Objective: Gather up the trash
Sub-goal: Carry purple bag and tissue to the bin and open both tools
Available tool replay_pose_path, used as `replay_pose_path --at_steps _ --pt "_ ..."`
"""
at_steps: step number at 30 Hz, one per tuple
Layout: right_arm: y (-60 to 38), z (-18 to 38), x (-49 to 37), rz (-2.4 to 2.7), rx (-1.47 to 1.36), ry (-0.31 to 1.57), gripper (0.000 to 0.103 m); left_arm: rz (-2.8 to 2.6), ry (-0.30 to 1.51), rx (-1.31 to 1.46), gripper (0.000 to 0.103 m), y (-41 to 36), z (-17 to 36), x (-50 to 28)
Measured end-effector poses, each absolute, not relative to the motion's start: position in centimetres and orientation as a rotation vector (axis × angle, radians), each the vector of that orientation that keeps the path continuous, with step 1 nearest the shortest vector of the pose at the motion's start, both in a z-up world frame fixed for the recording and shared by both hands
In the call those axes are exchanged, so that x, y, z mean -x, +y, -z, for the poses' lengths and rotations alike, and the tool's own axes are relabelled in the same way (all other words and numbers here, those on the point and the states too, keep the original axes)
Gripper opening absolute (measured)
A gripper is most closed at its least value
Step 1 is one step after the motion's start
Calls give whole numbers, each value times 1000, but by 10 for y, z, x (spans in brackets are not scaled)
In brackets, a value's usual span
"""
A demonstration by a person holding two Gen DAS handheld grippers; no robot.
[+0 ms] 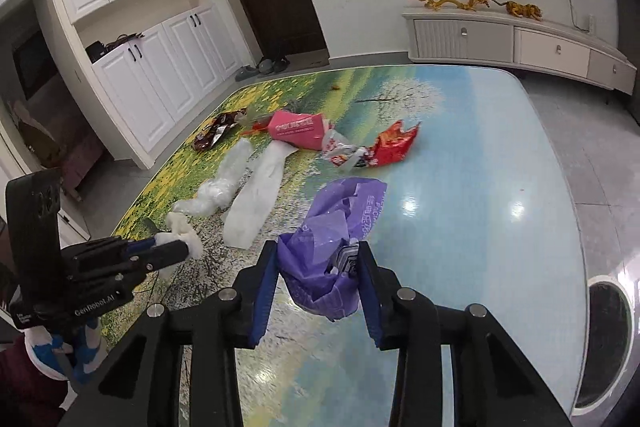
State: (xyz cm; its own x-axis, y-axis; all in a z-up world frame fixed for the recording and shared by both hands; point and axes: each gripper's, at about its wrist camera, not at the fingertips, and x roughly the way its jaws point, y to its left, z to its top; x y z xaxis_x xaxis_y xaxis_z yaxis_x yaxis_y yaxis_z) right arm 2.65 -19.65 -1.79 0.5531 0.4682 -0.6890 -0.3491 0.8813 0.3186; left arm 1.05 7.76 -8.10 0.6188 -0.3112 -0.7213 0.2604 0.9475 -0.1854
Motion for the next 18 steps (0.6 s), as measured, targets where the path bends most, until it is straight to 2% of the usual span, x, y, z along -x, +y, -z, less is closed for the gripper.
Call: replay_pose_path --at_steps 8,18 --pt "-290 15 2 -306 -269 794 36 466 792 -3 17 21 39 -17" --pt "-442 36 31 16 -407 759 36 733 788 -192 17 -153 23 -48"
